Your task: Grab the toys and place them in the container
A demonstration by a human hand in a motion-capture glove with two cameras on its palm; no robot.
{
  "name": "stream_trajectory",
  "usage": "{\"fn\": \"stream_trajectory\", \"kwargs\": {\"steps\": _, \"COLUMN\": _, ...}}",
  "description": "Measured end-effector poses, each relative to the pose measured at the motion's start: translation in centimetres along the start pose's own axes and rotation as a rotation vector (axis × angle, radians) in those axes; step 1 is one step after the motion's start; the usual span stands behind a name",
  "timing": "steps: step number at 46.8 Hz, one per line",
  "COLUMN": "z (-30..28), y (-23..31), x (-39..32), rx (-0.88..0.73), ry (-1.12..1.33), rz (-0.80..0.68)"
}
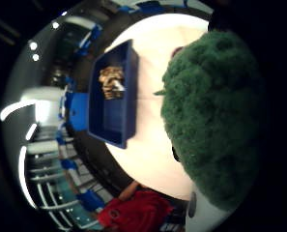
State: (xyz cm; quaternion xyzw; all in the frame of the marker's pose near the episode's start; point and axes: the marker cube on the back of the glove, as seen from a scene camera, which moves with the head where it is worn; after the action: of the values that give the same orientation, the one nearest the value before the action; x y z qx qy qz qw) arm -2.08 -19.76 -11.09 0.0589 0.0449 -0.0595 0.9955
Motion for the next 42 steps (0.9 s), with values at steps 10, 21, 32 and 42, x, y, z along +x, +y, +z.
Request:
{"fn": "stream_trajectory", "kwargs": {"steps": 10, "z": -1.7, "y": -4.5, "x": -11.1, "rx": 0.011, "ry": -0.021, "rz": -0.131}}
{"fn": "stream_trajectory", "kwargs": {"steps": 21, "z": -1.5, "y": -8.7, "x": -20.3, "rx": 0.037, "ry": 0.006, "rz": -0.206}}
{"fn": "stream_trajectory", "kwargs": {"steps": 32, "z": 0.3, "y": -9.6, "x": -23.2, "rx": -0.035, "ry": -0.004, "rz": -0.272}}
{"fn": "stream_trajectory", "kwargs": {"steps": 42, "z": 2.0, "y": -9.6, "x": -20.3, "rx": -0.089, "ry": 0.065, "rz": -0.223}}
